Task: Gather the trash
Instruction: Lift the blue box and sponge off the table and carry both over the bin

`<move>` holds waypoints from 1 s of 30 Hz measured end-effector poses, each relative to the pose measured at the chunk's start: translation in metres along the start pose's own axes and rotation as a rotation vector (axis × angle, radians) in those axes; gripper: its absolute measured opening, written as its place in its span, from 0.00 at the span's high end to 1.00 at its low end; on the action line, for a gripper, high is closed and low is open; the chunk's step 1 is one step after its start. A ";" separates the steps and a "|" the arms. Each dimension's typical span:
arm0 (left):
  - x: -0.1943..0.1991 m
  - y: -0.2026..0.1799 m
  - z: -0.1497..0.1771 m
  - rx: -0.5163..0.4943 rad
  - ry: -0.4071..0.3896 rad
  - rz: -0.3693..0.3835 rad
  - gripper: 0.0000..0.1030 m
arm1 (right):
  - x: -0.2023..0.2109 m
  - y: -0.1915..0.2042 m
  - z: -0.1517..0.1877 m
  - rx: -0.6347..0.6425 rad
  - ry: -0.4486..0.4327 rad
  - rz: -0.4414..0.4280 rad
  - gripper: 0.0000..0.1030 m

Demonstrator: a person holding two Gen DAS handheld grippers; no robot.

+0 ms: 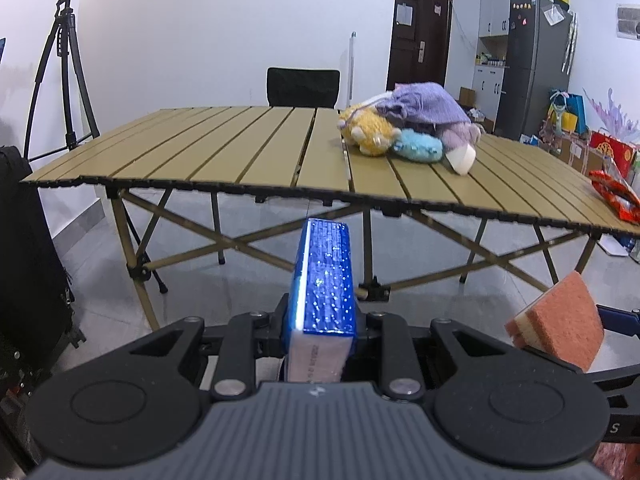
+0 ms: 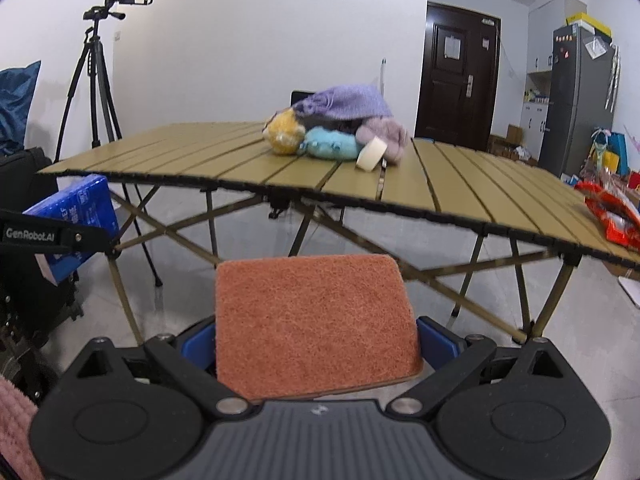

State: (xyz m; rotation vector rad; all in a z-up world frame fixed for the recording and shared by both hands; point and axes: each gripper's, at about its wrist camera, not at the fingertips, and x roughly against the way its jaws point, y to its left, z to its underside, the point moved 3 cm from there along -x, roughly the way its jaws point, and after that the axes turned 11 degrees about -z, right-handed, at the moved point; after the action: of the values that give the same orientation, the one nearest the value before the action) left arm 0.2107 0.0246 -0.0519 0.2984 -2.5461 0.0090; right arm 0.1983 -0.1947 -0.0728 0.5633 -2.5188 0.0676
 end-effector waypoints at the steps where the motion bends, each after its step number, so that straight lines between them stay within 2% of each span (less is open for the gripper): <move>1: 0.001 0.001 0.003 -0.004 0.004 -0.001 0.76 | 0.001 0.001 0.004 -0.003 0.008 -0.002 0.03; 18: 0.017 0.003 0.045 -0.058 0.062 -0.028 0.76 | 0.004 0.004 0.056 -0.090 0.153 -0.040 0.03; 30: 0.008 0.004 0.073 -0.114 0.131 -0.053 0.76 | -0.006 0.000 0.082 -0.138 0.232 -0.035 0.03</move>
State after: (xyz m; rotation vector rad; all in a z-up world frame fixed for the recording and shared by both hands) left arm 0.1638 0.0219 -0.1083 0.3101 -2.3976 -0.1320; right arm 0.1619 -0.2057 -0.1453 0.5127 -2.2673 -0.0509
